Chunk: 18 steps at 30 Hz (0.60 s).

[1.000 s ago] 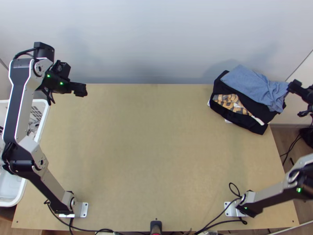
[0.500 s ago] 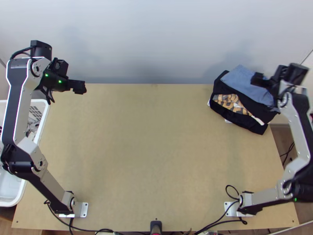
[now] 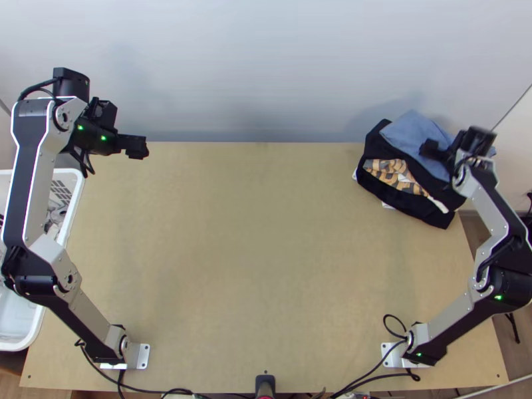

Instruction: Fold the t-shirt

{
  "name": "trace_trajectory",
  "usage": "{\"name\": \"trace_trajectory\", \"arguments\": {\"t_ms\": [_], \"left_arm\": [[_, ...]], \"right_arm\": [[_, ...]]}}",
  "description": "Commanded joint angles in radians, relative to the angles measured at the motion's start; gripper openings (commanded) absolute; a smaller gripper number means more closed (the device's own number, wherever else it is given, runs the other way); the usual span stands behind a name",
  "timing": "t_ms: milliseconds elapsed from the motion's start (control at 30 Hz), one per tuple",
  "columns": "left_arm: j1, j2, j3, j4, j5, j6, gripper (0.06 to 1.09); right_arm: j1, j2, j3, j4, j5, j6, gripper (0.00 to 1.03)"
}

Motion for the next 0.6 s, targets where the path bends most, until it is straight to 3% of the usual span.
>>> {"name": "trace_trajectory", "arguments": {"t_ms": [0, 267, 567], "left_arm": [[-0.003, 0.001, -0.004, -0.009, 0.0, -0.002, 1.04], [-0.003, -0.015, -0.024, -0.012, 0.0, -0.005, 1.04], [-0.006, -0.032, -0.01, -0.003, 0.0, -0.009, 1.04]], "right_arm": [[0.007, -0.062, -0.254, 0.179, 0.023, -0.057, 0.99], [0.015, -0.074, -0.426, 0.394, 0.041, -0.215, 0.99], [0.007, -0.203, -0.309, 0.372, 0.053, -0.232, 0.99]]}}
